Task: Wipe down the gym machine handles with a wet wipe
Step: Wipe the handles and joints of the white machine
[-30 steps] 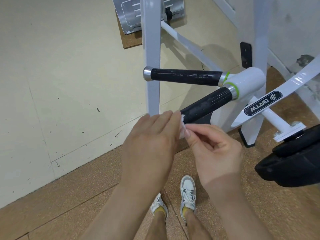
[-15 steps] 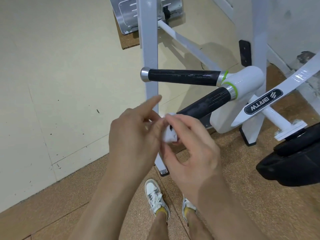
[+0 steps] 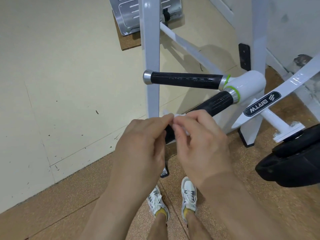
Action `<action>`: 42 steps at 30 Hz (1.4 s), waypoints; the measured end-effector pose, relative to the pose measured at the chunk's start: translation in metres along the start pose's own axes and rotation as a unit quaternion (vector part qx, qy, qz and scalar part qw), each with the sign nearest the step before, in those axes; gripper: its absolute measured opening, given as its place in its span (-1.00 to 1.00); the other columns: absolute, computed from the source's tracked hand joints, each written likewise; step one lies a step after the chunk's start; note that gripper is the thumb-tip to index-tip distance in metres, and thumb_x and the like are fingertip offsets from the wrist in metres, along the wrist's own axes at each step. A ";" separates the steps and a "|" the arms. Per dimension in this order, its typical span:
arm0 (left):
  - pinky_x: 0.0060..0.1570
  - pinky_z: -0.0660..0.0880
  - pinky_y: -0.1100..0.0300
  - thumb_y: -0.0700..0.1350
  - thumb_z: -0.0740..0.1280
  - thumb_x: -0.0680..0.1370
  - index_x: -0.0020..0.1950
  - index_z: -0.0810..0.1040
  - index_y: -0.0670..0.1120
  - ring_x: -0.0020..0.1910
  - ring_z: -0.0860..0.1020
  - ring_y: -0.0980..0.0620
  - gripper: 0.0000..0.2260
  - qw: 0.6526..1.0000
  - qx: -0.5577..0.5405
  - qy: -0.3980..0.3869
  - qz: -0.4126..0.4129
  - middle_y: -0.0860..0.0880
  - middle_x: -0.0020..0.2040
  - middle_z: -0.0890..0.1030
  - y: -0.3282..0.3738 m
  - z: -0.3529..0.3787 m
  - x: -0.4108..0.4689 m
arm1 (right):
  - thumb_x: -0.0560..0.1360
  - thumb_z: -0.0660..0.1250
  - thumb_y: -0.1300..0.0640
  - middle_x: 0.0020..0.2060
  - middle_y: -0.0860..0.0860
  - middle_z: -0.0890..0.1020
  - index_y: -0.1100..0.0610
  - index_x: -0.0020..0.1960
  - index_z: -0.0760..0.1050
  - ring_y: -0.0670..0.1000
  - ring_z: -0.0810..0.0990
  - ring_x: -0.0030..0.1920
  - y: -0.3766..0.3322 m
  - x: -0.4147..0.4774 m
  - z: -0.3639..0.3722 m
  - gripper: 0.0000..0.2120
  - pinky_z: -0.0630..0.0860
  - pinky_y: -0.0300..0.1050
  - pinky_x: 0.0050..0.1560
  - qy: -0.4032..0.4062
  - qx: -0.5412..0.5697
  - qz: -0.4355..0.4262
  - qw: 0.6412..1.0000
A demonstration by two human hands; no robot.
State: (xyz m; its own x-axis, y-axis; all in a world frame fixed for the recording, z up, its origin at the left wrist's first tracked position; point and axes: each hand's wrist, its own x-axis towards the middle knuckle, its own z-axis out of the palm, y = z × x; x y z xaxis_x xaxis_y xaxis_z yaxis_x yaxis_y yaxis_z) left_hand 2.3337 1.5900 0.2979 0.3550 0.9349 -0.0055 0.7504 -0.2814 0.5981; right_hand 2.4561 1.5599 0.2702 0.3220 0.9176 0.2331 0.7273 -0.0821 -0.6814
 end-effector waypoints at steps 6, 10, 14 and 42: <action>-0.16 0.35 0.27 -0.12 0.22 0.53 0.23 0.55 0.09 -0.07 0.47 0.03 -0.69 0.998 0.048 -0.017 0.024 0.18 0.01 0.62 0.002 0.004 0.005 | 0.50 0.29 0.25 -0.18 0.13 0.59 0.22 -0.09 0.63 0.13 0.57 -0.28 0.009 0.006 0.004 -0.86 0.45 -0.11 -0.23 0.079 -0.029 0.019 0.996; -0.20 0.37 0.29 -0.16 0.25 0.49 0.33 0.45 0.09 -0.08 0.43 0.07 -0.59 0.999 0.045 -0.008 0.022 0.17 0.00 0.61 0.005 0.004 0.005 | 0.46 0.33 0.30 -0.18 0.14 0.60 0.23 -0.09 0.64 0.16 0.59 -0.26 0.025 0.017 -0.005 -0.89 0.48 -0.13 -0.18 0.068 -0.038 -0.016 0.997; -0.17 0.26 0.30 -0.21 0.23 0.49 0.34 0.47 0.05 -0.07 0.41 0.03 -0.58 0.998 0.050 -0.003 0.030 0.11 0.06 0.61 0.005 0.009 0.004 | 0.46 0.26 0.25 -0.20 0.15 0.56 0.22 -0.12 0.63 0.13 0.55 -0.30 0.009 0.012 0.001 -0.84 0.40 -0.16 -0.26 0.061 -0.033 0.001 0.998; -0.42 0.56 0.12 -0.11 0.36 0.40 -0.18 0.66 -0.06 -0.27 0.64 -0.06 -0.90 0.993 0.067 -0.007 0.101 -0.01 -0.24 0.68 0.045 0.043 0.048 | 0.49 0.34 0.39 -0.11 -0.06 0.62 -0.14 -0.05 0.61 -0.08 0.63 -0.14 0.039 -0.003 -0.028 -0.60 0.54 -0.30 -0.07 0.093 0.268 0.201 0.938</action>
State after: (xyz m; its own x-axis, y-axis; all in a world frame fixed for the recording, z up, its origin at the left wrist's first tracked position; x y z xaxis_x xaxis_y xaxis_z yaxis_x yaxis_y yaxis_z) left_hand 2.4084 1.6125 0.2895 0.5125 0.8539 0.0907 0.7305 -0.4891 0.4766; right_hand 2.5007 1.5426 0.2624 0.6421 0.7658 -0.0347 0.1316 -0.1546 -0.9792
